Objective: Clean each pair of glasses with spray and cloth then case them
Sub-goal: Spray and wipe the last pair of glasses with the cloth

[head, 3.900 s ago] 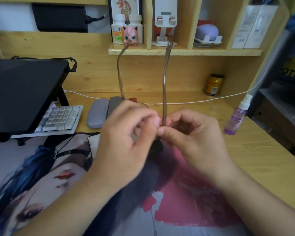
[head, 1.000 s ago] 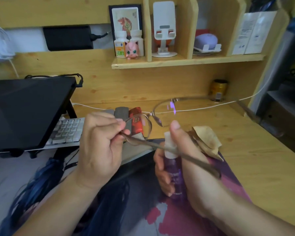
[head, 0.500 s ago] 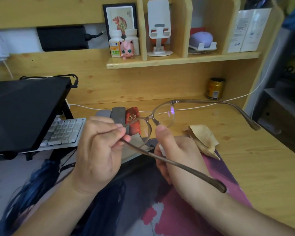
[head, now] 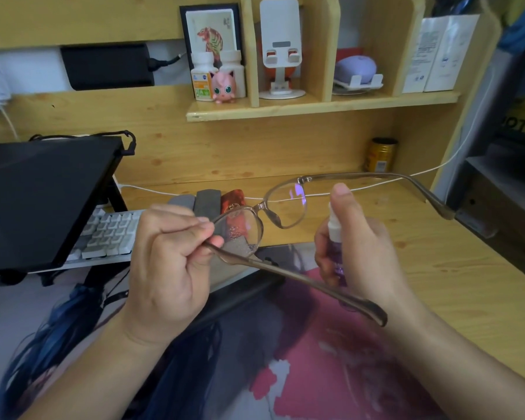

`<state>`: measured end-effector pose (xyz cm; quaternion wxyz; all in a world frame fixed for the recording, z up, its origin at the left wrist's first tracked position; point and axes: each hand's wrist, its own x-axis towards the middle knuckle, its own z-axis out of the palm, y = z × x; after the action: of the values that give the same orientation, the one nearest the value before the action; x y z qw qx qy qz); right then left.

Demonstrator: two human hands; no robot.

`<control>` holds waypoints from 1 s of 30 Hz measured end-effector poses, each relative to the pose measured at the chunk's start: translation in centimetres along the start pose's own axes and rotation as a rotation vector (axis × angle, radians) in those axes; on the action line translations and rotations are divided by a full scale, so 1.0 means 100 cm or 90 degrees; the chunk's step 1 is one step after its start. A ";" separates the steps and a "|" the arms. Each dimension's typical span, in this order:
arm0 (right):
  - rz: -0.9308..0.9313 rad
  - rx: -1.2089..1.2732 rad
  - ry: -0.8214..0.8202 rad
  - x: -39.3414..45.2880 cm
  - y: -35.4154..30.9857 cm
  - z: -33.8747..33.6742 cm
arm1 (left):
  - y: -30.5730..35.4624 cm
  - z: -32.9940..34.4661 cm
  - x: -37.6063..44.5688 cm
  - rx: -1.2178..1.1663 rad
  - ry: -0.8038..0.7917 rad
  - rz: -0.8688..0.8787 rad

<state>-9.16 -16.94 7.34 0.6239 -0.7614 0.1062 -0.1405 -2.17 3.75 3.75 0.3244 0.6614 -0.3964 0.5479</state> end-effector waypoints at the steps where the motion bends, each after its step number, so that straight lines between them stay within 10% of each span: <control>1: 0.003 -0.005 -0.001 0.001 0.000 -0.001 | 0.001 0.000 0.000 0.001 0.000 0.002; 9: -0.021 -0.002 0.009 0.000 0.004 0.003 | 0.005 -0.002 0.002 -0.016 -0.010 -0.056; 13: -0.059 0.008 0.012 -0.003 0.005 0.002 | 0.014 0.002 0.014 -0.048 -0.033 -0.495; 18: -0.240 -0.100 0.012 -0.012 0.014 0.020 | 0.022 0.006 0.030 -0.520 0.083 -1.015; 30: -0.333 -0.220 0.072 -0.014 0.018 0.037 | 0.022 0.011 0.026 -0.532 0.079 -1.127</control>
<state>-9.19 -13.43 4.76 0.4210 -0.8487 -0.0361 -0.3180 -3.38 1.32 6.09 0.8462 0.5217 0.0988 -0.0440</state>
